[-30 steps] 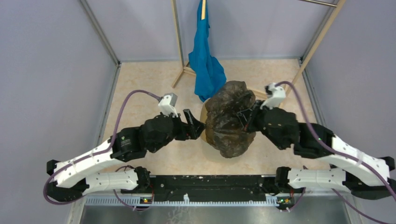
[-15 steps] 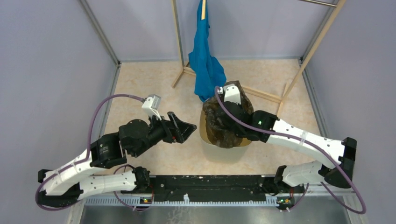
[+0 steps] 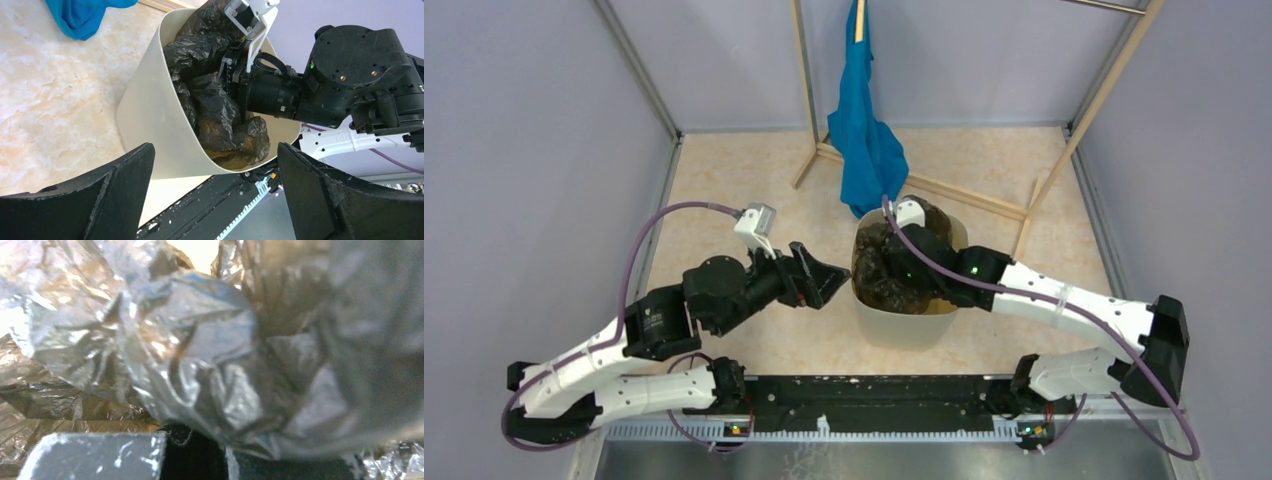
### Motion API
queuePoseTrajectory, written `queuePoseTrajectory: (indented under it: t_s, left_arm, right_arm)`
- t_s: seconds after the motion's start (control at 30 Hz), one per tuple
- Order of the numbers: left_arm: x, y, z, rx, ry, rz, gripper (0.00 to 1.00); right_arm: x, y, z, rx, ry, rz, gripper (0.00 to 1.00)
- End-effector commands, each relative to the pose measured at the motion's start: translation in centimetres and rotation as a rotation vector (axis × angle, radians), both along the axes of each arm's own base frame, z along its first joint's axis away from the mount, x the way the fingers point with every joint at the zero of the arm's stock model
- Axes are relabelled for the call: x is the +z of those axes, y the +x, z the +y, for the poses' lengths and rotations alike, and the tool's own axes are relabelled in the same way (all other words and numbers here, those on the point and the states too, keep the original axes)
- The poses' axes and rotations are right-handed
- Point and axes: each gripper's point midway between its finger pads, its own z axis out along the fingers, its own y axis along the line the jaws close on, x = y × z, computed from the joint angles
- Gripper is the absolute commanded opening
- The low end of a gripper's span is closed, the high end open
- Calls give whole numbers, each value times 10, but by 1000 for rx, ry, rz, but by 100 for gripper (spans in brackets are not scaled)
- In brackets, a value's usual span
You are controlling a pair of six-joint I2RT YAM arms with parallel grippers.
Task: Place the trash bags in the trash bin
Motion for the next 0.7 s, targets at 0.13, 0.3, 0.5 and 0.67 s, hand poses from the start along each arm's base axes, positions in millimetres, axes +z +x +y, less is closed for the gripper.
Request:
queuePoseTrajectory:
  t_s: [0.13,0.3,0.5,0.67]
  left_arm:
    - [49,11,-20,-26,-4,-121,98]
    - [59,13,-33,-42,-7,-120,98]
    - [42,11,-47,-62,-42,-73,98]
    - [43,11,-54,-70,-39,-60,98]
  right_arm:
    - [99,-11,1,49,249,-8,0]
    - [121,-20,-11,60,336,-53,0]
    - [93,-15,-9,52,297,-44,0]
    - [79,-17,-1,80,312,30,0]
